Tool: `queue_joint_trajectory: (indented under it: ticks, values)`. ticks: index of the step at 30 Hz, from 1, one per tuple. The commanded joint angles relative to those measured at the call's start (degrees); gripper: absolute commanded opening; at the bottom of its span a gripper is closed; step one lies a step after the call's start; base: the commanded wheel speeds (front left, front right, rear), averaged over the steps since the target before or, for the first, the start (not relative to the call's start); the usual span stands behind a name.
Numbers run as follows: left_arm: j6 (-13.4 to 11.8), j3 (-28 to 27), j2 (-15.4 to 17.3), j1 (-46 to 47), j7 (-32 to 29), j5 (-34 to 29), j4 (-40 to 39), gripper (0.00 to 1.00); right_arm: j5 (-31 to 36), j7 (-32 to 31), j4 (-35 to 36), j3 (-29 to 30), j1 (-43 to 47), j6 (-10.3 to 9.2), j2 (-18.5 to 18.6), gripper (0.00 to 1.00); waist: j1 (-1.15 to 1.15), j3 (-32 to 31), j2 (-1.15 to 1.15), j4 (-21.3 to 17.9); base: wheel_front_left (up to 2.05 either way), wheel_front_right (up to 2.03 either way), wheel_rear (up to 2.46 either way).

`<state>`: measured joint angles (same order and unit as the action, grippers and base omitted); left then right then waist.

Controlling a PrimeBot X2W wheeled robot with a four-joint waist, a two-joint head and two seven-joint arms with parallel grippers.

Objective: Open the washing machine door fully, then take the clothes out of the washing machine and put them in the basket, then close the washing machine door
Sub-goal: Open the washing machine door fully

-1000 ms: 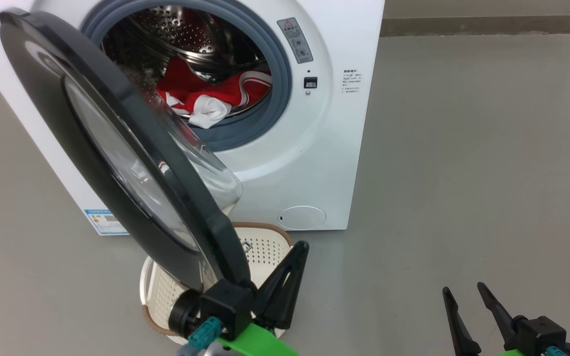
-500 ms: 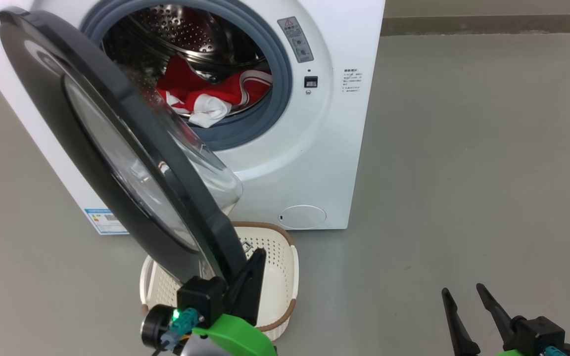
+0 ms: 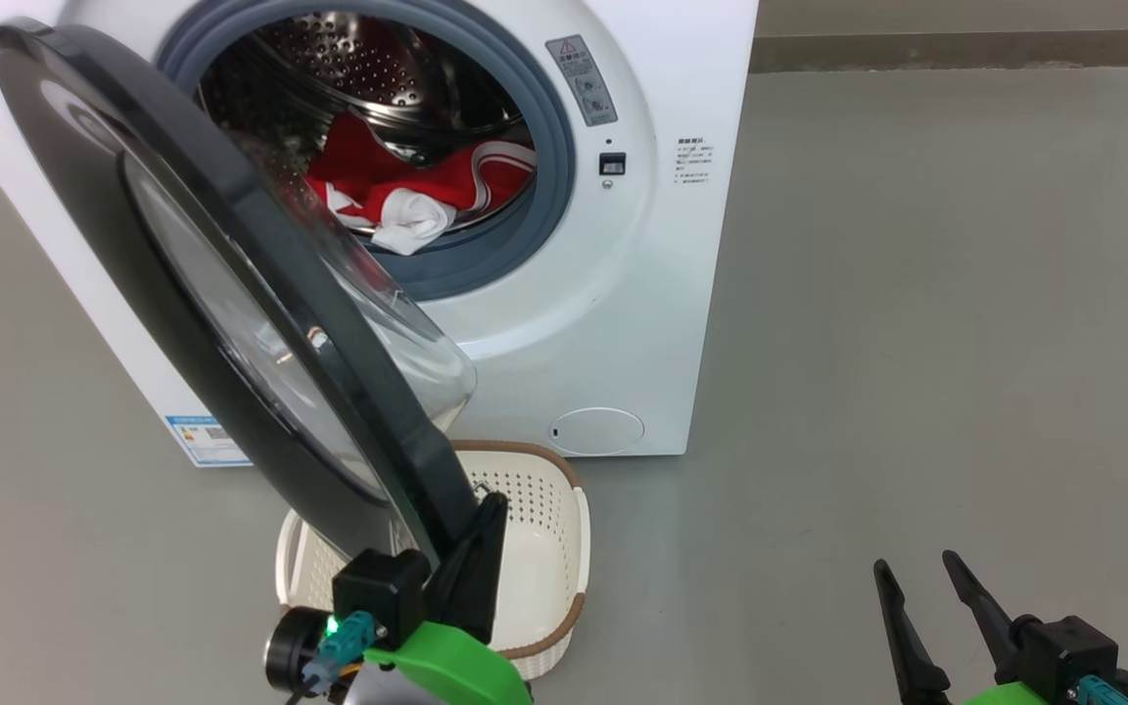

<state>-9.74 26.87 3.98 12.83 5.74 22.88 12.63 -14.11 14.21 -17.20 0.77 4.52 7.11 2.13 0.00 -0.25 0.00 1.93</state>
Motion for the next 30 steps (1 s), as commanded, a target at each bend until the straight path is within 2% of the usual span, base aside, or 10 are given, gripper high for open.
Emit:
queue_joint_trajectory:
  ticks: [1, 21, 30]
  values:
    - [-1.02, -2.79, 1.07, 2.18, 0.67, 0.46, -0.95, 0.0, -0.52, 0.78, 1.18, -1.28, -2.0, 0.37, 0.75, 1.0, 0.0, 0.05, 0.0, 0.1, 0.0, 0.0, 0.0]
    - [-4.54, -4.84, 3.8, -2.65, 1.32, 0.97, -6.44, 0.0, -0.13, 0.79, 1.36, -0.03, -2.59, 0.37, 0.75, 1.0, 0.0, 1.31, 0.0, 2.77, 0.0, 0.0, 0.0]
    - [-5.8, -4.98, 4.55, -4.25, 0.86, 0.94, -8.32, 0.0, 0.12, 0.79, 1.38, 0.63, -2.37, 0.37, 0.75, 1.0, 0.0, 1.27, 0.0, 5.13, 0.0, 0.0, 0.0]
